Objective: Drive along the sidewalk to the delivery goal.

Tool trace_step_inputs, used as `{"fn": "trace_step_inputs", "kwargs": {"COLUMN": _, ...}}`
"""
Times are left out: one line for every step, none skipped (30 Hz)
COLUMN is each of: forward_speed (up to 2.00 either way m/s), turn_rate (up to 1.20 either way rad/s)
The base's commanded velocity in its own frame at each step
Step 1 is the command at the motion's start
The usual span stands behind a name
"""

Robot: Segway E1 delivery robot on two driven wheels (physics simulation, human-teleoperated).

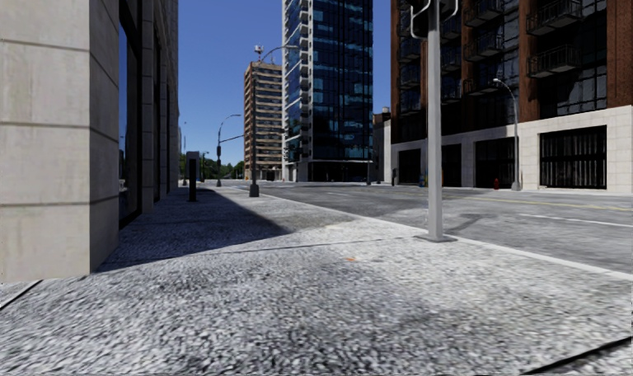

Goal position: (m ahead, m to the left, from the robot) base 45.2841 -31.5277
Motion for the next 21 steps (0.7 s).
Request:
{"fn": "trace_step_inputs", "kwargs": {"forward_speed": 1.62, "turn_rate": 0.0}}
{"fn": "trace_step_inputs", "kwargs": {"forward_speed": 1.62, "turn_rate": 0.0}}
{"fn": "trace_step_inputs", "kwargs": {"forward_speed": 1.62, "turn_rate": 0.0}}
{"fn": "trace_step_inputs", "kwargs": {"forward_speed": 1.62, "turn_rate": 0.0}}
{"fn": "trace_step_inputs", "kwargs": {"forward_speed": 1.62, "turn_rate": 0.0}}
{"fn": "trace_step_inputs", "kwargs": {"forward_speed": 1.62, "turn_rate": 0.0}}
{"fn": "trace_step_inputs", "kwargs": {"forward_speed": 1.62, "turn_rate": 0.0}}
{"fn": "trace_step_inputs", "kwargs": {"forward_speed": 1.62, "turn_rate": 0.0}}
{"fn": "trace_step_inputs", "kwargs": {"forward_speed": 1.62, "turn_rate": 0.0}}
{"fn": "trace_step_inputs", "kwargs": {"forward_speed": 1.62, "turn_rate": 0.0}}
{"fn": "trace_step_inputs", "kwargs": {"forward_speed": 1.62, "turn_rate": 0.0}}
{"fn": "trace_step_inputs", "kwargs": {"forward_speed": 1.62, "turn_rate": 0.0}}
{"fn": "trace_step_inputs", "kwargs": {"forward_speed": 1.62, "turn_rate": 0.0}}
{"fn": "trace_step_inputs", "kwargs": {"forward_speed": 1.62, "turn_rate": 0.0}}
{"fn": "trace_step_inputs", "kwargs": {"forward_speed": 1.62, "turn_rate": 0.0}}
{"fn": "trace_step_inputs", "kwargs": {"forward_speed": 1.62, "turn_rate": 0.0}}
{"fn": "trace_step_inputs", "kwargs": {"forward_speed": 1.62, "turn_rate": 0.0}}
{"fn": "trace_step_inputs", "kwargs": {"forward_speed": 1.62, "turn_rate": 0.0}}
{"fn": "trace_step_inputs", "kwargs": {"forward_speed": 1.62, "turn_rate": 0.34}}
{"fn": "trace_step_inputs", "kwargs": {"forward_speed": 1.62, "turn_rate": 0.34}}
{"fn": "trace_step_inputs", "kwargs": {"forward_speed": 1.62, "turn_rate": 0.64}}
